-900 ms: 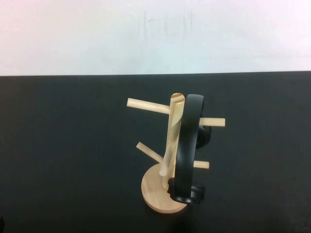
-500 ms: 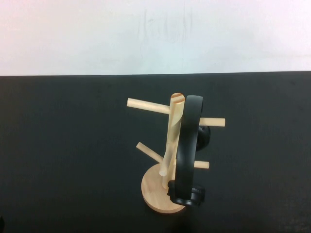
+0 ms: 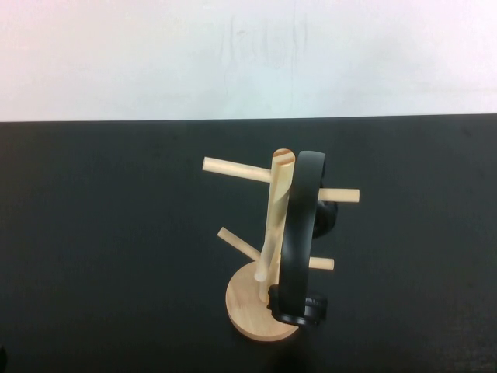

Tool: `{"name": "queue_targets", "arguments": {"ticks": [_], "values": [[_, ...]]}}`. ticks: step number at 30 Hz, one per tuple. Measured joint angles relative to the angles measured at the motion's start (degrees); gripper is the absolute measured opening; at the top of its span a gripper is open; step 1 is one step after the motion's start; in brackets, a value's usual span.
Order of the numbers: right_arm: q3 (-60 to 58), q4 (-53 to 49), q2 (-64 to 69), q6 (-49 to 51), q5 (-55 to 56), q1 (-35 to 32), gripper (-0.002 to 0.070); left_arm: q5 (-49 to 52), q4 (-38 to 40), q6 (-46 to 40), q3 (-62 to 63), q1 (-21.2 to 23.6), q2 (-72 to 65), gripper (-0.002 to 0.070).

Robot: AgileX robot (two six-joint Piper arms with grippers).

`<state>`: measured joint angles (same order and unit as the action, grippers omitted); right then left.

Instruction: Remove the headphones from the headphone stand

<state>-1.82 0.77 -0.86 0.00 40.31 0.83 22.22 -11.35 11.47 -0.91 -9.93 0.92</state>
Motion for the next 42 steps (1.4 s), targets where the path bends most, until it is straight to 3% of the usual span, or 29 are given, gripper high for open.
{"name": "queue_targets", "arguments": {"ticks": [2, 9, 11, 12, 13, 16, 20, 21, 22, 26, 36, 38, 42], "values": [[0.0, 1.7, 0.0, 0.9, -6.6, 0.0, -0.0002, 0.0, 0.0, 0.0, 0.0, 0.0, 0.0, 0.0002], [0.0, 7.4, 0.0, 1.4, -44.8, 0.0, -0.0002, 0.0, 0.0, 0.0, 0.0, 0.0, 0.0, 0.0002], [0.0, 7.4, 0.0, 1.4, -50.0, 0.0, -0.0002, 0.0, 0.0, 0.0, 0.0, 0.0, 0.0, 0.0002], [0.0, 7.4, 0.0, 1.2, -44.2, 0.0, 0.0000, 0.0, 0.0, 0.0, 0.0, 0.0, 0.0, 0.0002], [0.0, 7.4, 0.0, 1.4, -50.2, 0.0, -0.0002, 0.0, 0.0, 0.0, 0.0, 0.0, 0.0, 0.0002], [0.0, 7.4, 0.0, 1.4, -42.4, 0.0, -0.0002, 0.0, 0.0, 0.0, 0.0, 0.0, 0.0, 0.0002], [0.0, 7.6, 0.0, 1.4, -21.6, 0.0, -0.0002, 0.0, 0.0, 0.0, 0.0, 0.0, 0.0, 0.0002], [0.0, 7.8, 0.0, 1.2, 0.8, 0.0, 0.0000, 0.0, 0.0, 0.0, 0.0, 0.0, 0.0, 0.0002], [0.0, 7.9, 0.0, 1.4, -11.9, 0.0, -0.0002, 0.0, 0.0, 0.0, 0.0, 0.0, 0.0, 0.0002], [0.0, 8.2, 0.0, 1.4, -1.7, 0.0, -0.0002, 0.0, 0.0, 0.0, 0.0, 0.0, 0.0, 0.0002], [0.0, 12.3, 0.0, 1.4, -1.1, 0.0, -0.0002, 0.0, 0.0, 0.0, 0.0, 0.0, 0.0, 0.0002], [0.0, 15.4, 0.0, 2.7, 2.5, 0.0, -0.0002, 0.0, 0.0, 0.0, 0.0, 0.0, 0.0, 0.0002], [0.0, 18.2, 0.0, 15.8, 17.9, 0.0, -0.0002, 0.0, 0.0, 0.0, 0.0, 0.0, 0.0, 0.0002]]}}
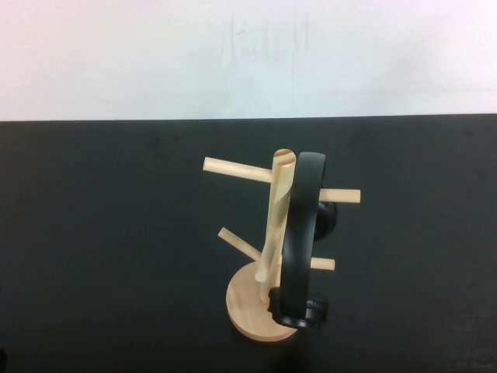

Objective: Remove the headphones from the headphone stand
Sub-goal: Pick up the headphones from the headphone stand

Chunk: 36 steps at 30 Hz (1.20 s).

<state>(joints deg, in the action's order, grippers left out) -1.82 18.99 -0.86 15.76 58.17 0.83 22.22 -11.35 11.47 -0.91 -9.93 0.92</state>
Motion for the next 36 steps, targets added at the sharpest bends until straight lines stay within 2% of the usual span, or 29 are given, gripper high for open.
{"name": "queue_targets", "arguments": {"ticks": [3, 6, 9, 12, 14, 17, 22, 25, 26, 27, 28, 34, 35, 36], "values": [[3.5, 1.5, 0.0, 3.7, 6.9, 0.0, -0.0002, 0.0, 0.0, 0.0, 0.0, 0.0, 0.0, 0.0002], [11.9, 2.0, -0.1, 4.0, 1.2, 0.0, -0.0002, 0.0, 0.0, 0.0, 0.0, 0.0, 0.0, 0.0002], [23.0, 2.0, -0.3, -0.1, -18.5, 0.0, -0.0002, 0.0, 0.0, 0.0, 0.0, 0.0, 0.0, 0.0002], [33.8, 0.7, 2.5, -8.6, -43.1, 0.0, -0.0002, 0.0, 0.0, 0.0, 0.0, 0.0, 0.0, 0.0002], [38.2, 0.0, 7.1, -13.5, -55.4, 0.0, -0.0002, 0.0, 0.0, 0.0, 0.0, 0.0, 0.0, 0.0002], [39.8, -1.0, 14.1, -18.7, -65.9, 0.0, -0.0002, 0.0, 0.0, 0.0, 0.0, 0.0, 0.0, 0.0002], [39.8, 0.0, 21.9, -21.7, -75.0, 0.0, -0.0002, 0.0, 0.0, 0.0, 0.0, 0.0, 0.0, 0.0002], [39.8, 1.7, 25.1, -21.9, -84.6, 0.0, -0.0002, 0.0, 0.0, 0.0, 0.0, 0.0, 0.0, 0.0002], [40.5, 6.5, 26.3, -24.9, -90.9, 0.3, 0.0000, 0.0, 0.0, 0.0, 0.0, 0.0, 0.0, 0.0002], [39.6, 3.4, 27.5, -22.9, -89.7, 0.6, -0.0002, 0.0, 0.0, 0.0, 0.0, 0.0, 0.0, 0.0002], [39.2, 4.8, 28.6, -24.2, -91.7, 1.2, -0.0002, 0.0, 0.0, 0.0, 0.0, 0.0, 0.0, 0.0002], [36.5, 21.0, 35.7, -42.3, -97.7, 7.3, -0.0002, 0.0, 0.0, 0.0, 0.0, 0.0, 0.0, 0.0002], [36.5, 25.2, 37.1, -61.5, -98.1, 8.5, 0.0000, 0.0, 0.0, 0.0, 0.0, 0.0, 0.0, 0.0002], [36.5, 28.7, 38.5, -51.9, -99.1, 9.7, -0.0002, 0.0, 0.0, 0.0, 0.0, 0.0, 0.0, 0.0002]]}}
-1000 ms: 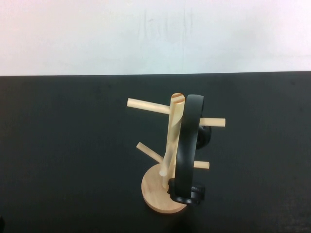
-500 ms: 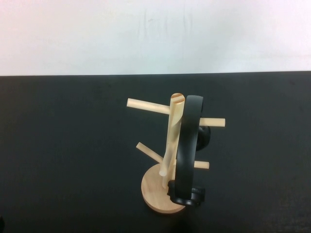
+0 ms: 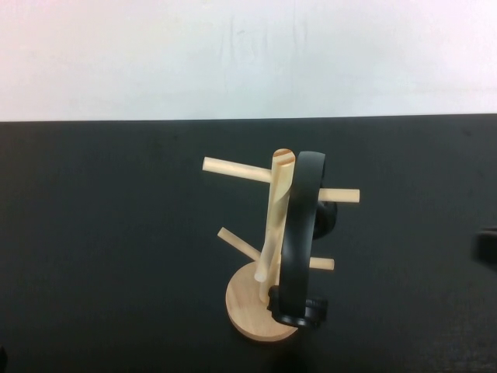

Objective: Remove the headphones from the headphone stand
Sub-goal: Pick up the headphones from the headphone stand

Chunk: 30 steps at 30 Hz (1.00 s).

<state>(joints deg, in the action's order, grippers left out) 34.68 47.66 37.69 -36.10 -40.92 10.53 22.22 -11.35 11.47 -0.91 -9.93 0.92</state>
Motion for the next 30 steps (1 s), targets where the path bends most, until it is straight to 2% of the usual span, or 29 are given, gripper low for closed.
{"name": "queue_targets", "arguments": {"ticks": [4, 6, 8, 12, 15, 19, 20, 21, 30], "values": [[0.0, 18.4, 4.9, -17.1, -0.6, 4.0, 0.0001, 0.0, 0.0, 0.0, 0.0, 0.0, 0.0, 0.0002], [0.0, 24.7, 7.1, -22.6, -0.7, 5.7, 0.0026, 0.0, 0.0, 0.0, 0.0, 0.0, 0.0, 0.0002], [0.0, 29.3, 9.8, -26.1, -1.5, 7.5, 0.0085, 0.0, 0.0, 0.0, 0.0, 0.0, 0.0, 0.0002], [0.0, 33.0, 16.0, -28.5, -4.8, 10.6, 0.0263, 0.0, 0.0, 0.0, 0.0, 0.0, 0.0, 0.0002], [0.0, 35.0, 20.3, -29.5, -6.1, 11.8, 0.0350, 0.0, 0.0, 0.0, 0.0, 0.0, 0.0, 0.0002], [0.0, 39.8, 24.9, -33.8, -6.2, 11.9, 0.0379, 0.0, 0.0, 0.0, 0.0, 0.0, 0.0, 0.0002], [0.0, 41.7, 26.0, -40.7, -8.6, 11.9, 0.0393, 0.0, 0.0, 0.0, 0.0, 0.0, 0.0, 0.0002], [0.0, 43.6, 27.1, -37.0, -6.2, 11.9, 0.0382, 0.0, 0.0, 0.0, 0.0, 0.0, 0.0, 0.0002], [0.0, 48.0, 34.3, -42.1, -11.6, 11.9, 0.0386, 0.0, 0.0, 0.0, 0.0, 0.0, 0.0, 0.0002]]}}
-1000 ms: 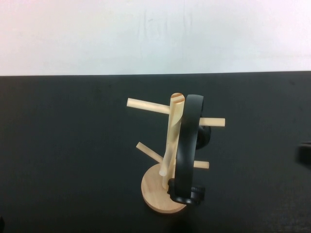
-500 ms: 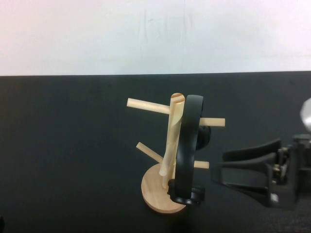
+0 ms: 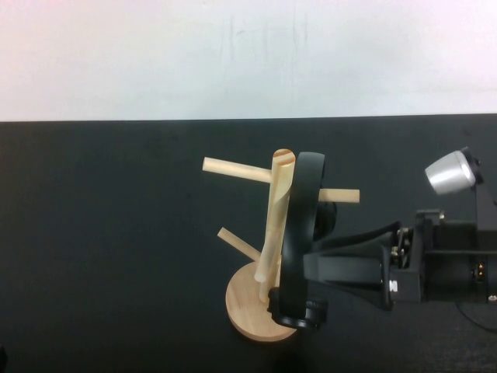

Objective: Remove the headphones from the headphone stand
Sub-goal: Pick up the headphones from the headphone stand

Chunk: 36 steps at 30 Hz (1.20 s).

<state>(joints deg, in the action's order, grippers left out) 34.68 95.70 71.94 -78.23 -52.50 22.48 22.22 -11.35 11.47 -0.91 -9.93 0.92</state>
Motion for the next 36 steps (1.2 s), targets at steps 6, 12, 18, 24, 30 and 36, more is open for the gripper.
{"name": "queue_targets", "arguments": {"ticks": [6, 12, 18, 24, 30, 36], "values": [[1.0, 0.2, 0.7, -1.2, -0.8, 0.0, 0.0387, 0.0, 0.0, 0.0, 0.0, 0.0, 0.0, 0.0002], [1.1, 0.2, 0.8, -2.4, 1.7, 0.0, 0.0387, 0.0, 0.0, 0.0, 0.0, 0.0, 0.0, 0.0002], [1.1, 0.2, 0.8, -4.0, 1.8, 0.0, 0.0387, 0.0, 0.0, 0.0, 0.0, 0.0, 0.0, 0.0002], [1.1, 0.2, 0.8, -4.7, 1.8, 0.0, 0.0387, 0.0, 0.0, 0.0, 0.0, 0.0, 0.0, 0.0002], [1.1, 0.2, 0.8, -4.7, 1.8, 0.0, 0.0387, 0.0, 0.0, 0.0, 0.0, 0.0, 0.0, 0.0002], [1.1, 0.2, 1.5, -4.7, 1.3, 0.0, 0.0387, 0.0, 0.0, 0.0, 0.0, 0.0, 0.0, 0.0002]]}}
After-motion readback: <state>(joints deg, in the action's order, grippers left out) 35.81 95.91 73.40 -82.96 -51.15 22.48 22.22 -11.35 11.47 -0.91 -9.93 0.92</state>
